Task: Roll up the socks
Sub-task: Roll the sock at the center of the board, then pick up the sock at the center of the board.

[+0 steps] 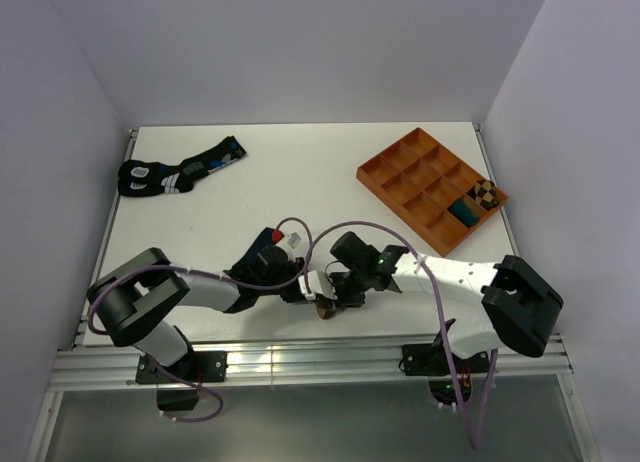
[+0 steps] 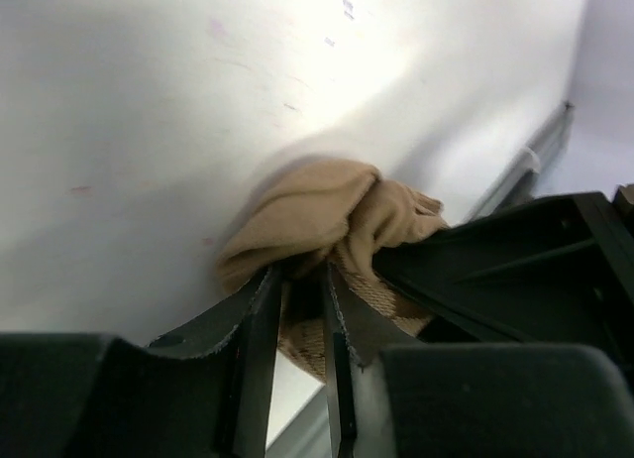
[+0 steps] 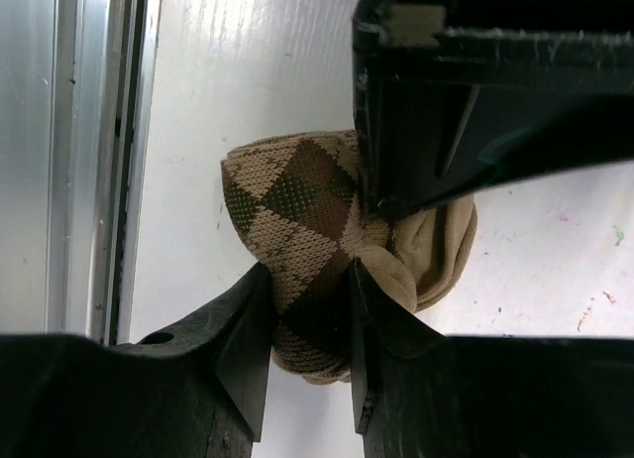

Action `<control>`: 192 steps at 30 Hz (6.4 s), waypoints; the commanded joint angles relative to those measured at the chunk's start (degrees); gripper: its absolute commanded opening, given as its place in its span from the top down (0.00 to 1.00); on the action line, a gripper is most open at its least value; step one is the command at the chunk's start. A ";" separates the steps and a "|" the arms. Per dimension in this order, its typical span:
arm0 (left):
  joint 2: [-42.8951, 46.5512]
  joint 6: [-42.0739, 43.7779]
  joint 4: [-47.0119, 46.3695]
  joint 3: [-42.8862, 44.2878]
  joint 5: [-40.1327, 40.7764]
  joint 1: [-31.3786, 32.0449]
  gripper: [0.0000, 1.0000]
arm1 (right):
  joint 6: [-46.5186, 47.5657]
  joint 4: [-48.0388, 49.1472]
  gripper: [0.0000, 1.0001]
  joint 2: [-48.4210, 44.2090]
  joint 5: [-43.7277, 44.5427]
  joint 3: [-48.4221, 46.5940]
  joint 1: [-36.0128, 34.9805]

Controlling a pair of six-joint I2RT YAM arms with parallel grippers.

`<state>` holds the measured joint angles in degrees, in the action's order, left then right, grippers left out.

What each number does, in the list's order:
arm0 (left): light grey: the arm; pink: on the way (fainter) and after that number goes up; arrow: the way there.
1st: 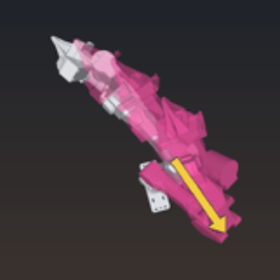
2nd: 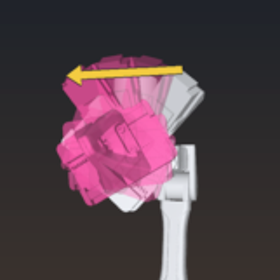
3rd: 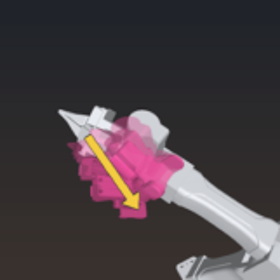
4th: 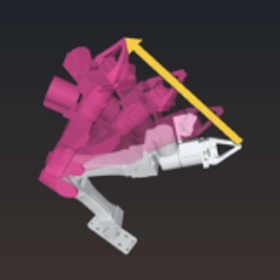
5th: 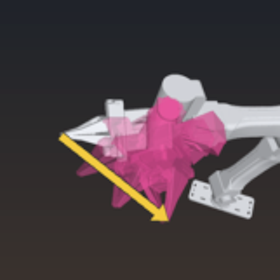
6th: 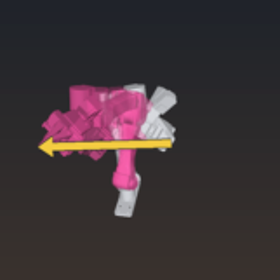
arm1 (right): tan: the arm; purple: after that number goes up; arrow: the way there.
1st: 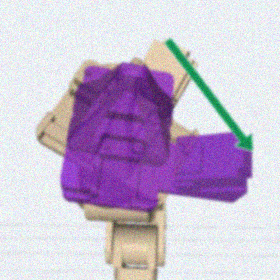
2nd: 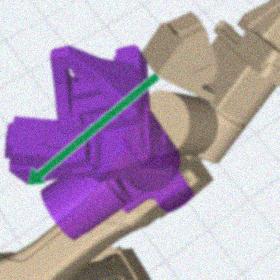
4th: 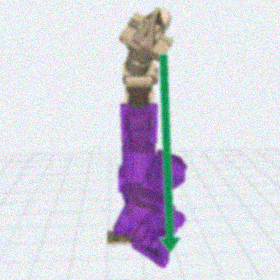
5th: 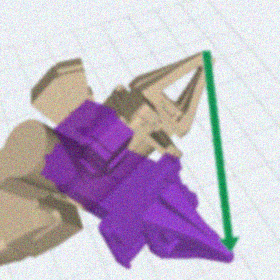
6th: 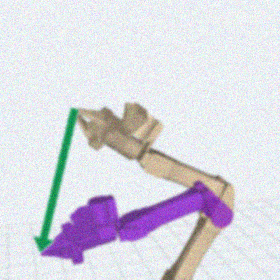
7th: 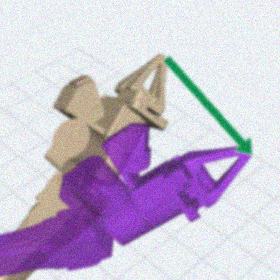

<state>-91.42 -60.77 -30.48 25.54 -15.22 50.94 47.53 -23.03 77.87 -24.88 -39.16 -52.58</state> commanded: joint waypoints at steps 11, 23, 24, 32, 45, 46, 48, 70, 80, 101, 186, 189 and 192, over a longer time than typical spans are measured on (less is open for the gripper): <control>17.57 3.12 13.26 -7.52 19.71 1.00 0.65 | 2.30 -21.61 0.72 14.93 -8.86 -10.49 7.14; 20.14 8.47 6.40 -7.71 24.80 11.19 0.54 | 2.22 -30.49 0.73 26.54 -11.15 -20.77 10.39; 19.96 9.44 5.61 -7.44 24.98 11.46 0.54 | 2.31 -31.02 0.73 27.42 -11.41 -21.57 10.56; 17.07 18.40 2.00 -2.87 22.79 11.55 0.50 | 2.04 -34.54 0.73 33.66 -12.21 -26.84 12.67; 18.73 22.63 -2.83 -3.83 12.42 8.04 0.48 | 0.46 -35.51 0.73 37.01 -12.03 -30.45 13.99; 19.08 22.45 -4.22 -4.00 11.54 7.95 0.48 | -0.41 -34.90 0.74 37.18 -11.94 -30.54 13.99; 19.34 21.58 -6.16 -4.79 9.34 7.86 0.48 | -1.20 -34.46 0.74 37.36 -12.03 -30.63 13.99; 7.57 20.69 -9.69 -2.87 11.71 10.59 0.48 | -3.85 -32.78 0.75 37.36 -12.21 -29.75 15.84; 2.74 18.42 -9.87 -2.60 12.41 10.59 0.72 | -5.16 -32.17 0.65 37.18 -12.73 -29.75 16.45; -6.76 14.72 -4.33 1.00 8.63 9.62 1.00 | -8.15 -26.19 0.38 23.13 -13.52 -26.94 21.72; -21.43 17.18 13.78 20.43 -14.30 -1.19 1.00 | 15.76 7.82 0.32 -17.50 18.12 18.86 1.51; -21.61 17.53 13.96 20.60 -14.92 -1.63 1.00 | 15.49 8.08 0.35 -15.30 18.03 17.72 1.51; -21.52 17.71 13.96 20.60 -15.45 -2.07 1.00 | 14.96 8.44 0.43 -13.36 17.94 16.92 1.51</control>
<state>-109.51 -48.75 -26.59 47.77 -32.45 48.73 63.92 -12.47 61.80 -4.69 -21.89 -50.48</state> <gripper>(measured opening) 0.055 0.596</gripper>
